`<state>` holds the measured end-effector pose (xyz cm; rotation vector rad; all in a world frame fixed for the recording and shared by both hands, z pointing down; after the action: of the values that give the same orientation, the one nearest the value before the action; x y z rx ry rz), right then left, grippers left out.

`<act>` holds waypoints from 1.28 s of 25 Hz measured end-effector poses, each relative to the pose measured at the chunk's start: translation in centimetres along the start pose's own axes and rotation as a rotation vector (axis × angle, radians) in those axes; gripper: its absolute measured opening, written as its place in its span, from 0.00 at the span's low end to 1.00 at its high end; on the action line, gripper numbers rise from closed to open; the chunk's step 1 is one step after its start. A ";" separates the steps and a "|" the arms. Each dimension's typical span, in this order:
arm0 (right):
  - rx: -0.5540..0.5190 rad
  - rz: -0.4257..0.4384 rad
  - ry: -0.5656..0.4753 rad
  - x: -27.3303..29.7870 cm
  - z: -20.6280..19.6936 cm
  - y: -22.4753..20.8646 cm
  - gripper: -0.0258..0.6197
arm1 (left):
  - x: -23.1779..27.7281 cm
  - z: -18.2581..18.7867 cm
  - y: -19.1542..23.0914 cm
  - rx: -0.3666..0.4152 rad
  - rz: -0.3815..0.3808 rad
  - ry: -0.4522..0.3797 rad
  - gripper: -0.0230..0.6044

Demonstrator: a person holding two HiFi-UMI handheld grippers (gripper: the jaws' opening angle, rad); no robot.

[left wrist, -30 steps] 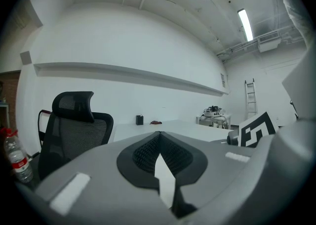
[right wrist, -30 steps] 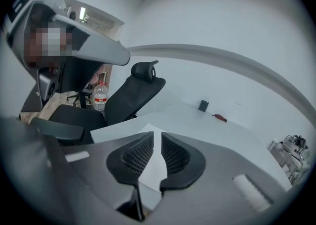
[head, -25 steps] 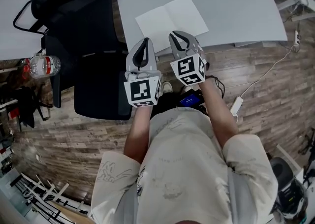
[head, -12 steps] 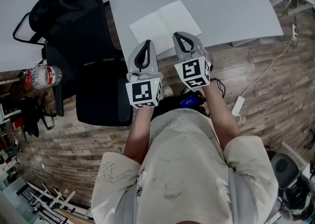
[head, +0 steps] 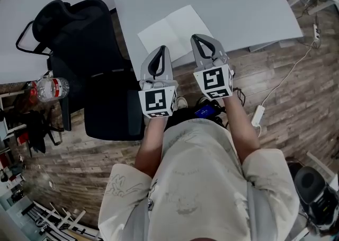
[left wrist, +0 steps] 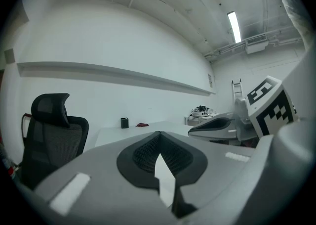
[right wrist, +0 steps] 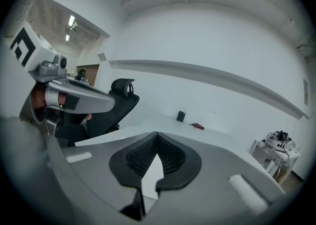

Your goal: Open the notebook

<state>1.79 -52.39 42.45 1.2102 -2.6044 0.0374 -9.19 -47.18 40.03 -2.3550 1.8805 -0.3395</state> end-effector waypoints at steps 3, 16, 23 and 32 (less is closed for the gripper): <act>0.003 -0.001 -0.028 -1.8 0.8 -1.7 0.05 | 0.6 1.0 -2.0 0.002 -0.007 -0.004 0.06; 0.094 -0.060 -0.127 -8.9 2.1 -9.7 0.05 | 3.5 4.4 -9.9 0.015 -0.071 -0.058 0.06; 0.203 -0.060 -0.179 -12.4 3.3 -11.8 0.05 | 3.0 6.2 -10.6 0.012 -0.059 -0.087 0.06; 0.354 -0.092 -0.320 -17.6 4.3 -12.4 0.05 | 0.7 8.3 -10.4 0.010 -0.054 -0.131 0.06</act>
<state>21.01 -47.92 32.71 1.5675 -2.8985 0.3245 2.78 -45.92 34.36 -2.3624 1.7559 -0.1941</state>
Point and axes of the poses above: the fingertips, and each gripper's own axes: x forward along the fingers, y to its left, z out of its top, the point moved 4 cm from there along -x, backward along the fingers, and after that the axes turned 10 degrees about x, right-handed, at the moved point
